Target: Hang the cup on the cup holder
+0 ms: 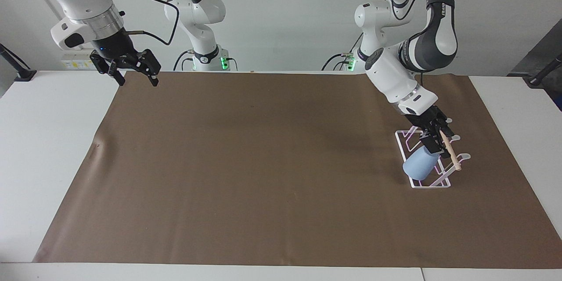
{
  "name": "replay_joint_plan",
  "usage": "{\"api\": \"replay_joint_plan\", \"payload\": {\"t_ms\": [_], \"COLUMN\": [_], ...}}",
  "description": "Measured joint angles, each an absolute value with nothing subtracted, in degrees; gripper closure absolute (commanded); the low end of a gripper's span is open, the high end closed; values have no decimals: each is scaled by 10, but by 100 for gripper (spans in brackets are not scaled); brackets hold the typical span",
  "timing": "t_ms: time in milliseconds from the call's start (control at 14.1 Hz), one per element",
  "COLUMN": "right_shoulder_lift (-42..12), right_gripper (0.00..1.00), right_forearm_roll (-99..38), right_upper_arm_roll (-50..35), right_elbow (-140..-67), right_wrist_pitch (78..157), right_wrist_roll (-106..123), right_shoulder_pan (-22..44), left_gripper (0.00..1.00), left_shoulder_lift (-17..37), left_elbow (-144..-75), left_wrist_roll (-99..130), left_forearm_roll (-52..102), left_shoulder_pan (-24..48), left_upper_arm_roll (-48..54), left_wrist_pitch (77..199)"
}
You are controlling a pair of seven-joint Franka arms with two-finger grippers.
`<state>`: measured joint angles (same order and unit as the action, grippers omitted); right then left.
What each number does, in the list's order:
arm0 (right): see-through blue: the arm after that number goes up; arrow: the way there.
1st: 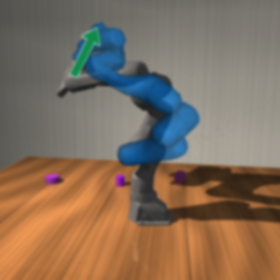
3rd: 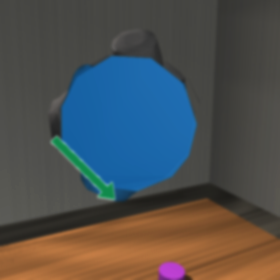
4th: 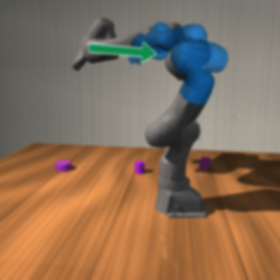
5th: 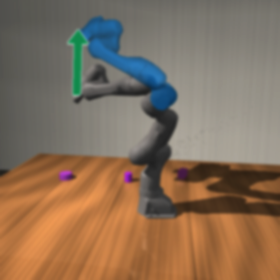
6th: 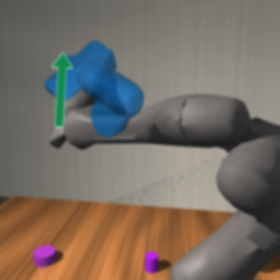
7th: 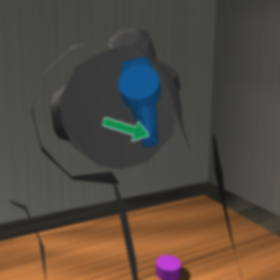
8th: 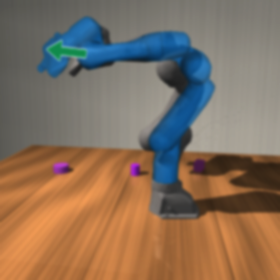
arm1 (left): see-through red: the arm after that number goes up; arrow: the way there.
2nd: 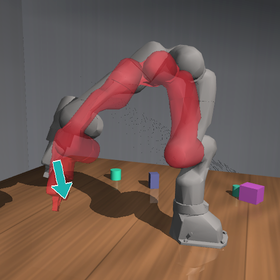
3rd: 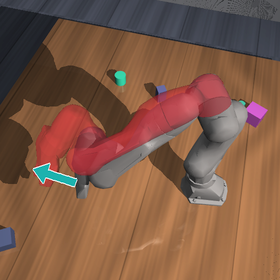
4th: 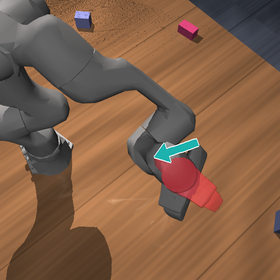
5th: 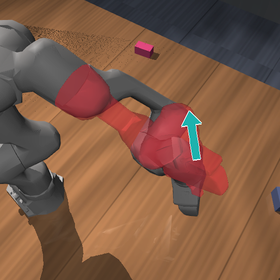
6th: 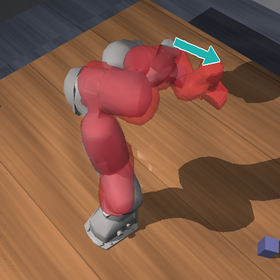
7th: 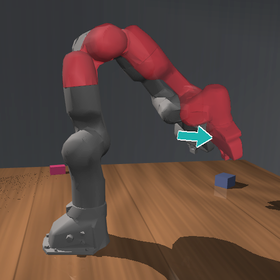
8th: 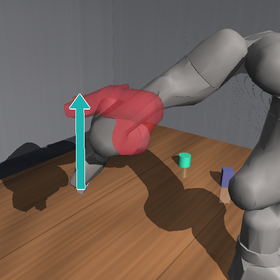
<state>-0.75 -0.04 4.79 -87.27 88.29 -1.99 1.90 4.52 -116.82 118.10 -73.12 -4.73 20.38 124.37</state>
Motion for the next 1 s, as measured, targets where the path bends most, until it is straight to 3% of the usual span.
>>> {"api": "replay_joint_plan", "payload": {"t_ms": [285, 996], "right_shoulder_lift": [8, 22], "right_gripper": [0, 0], "right_forearm_roll": [3, 3], "right_upper_arm_roll": [48, 48], "right_elbow": [-903, -912], "right_wrist_pitch": [878, 878], "right_wrist_roll": [-20, -20], "right_shoulder_pan": [19, 19], "left_gripper": [0, 0], "left_shoulder_lift": [41, -5], "left_elbow": [-1145, -1073], "left_wrist_roll": [1074, 605], "left_forearm_roll": [-649, -240], "left_shoulder_pan": [-47, -76], "left_upper_arm_roll": [207, 191], "left_wrist_pitch": [1246, 1243]}}
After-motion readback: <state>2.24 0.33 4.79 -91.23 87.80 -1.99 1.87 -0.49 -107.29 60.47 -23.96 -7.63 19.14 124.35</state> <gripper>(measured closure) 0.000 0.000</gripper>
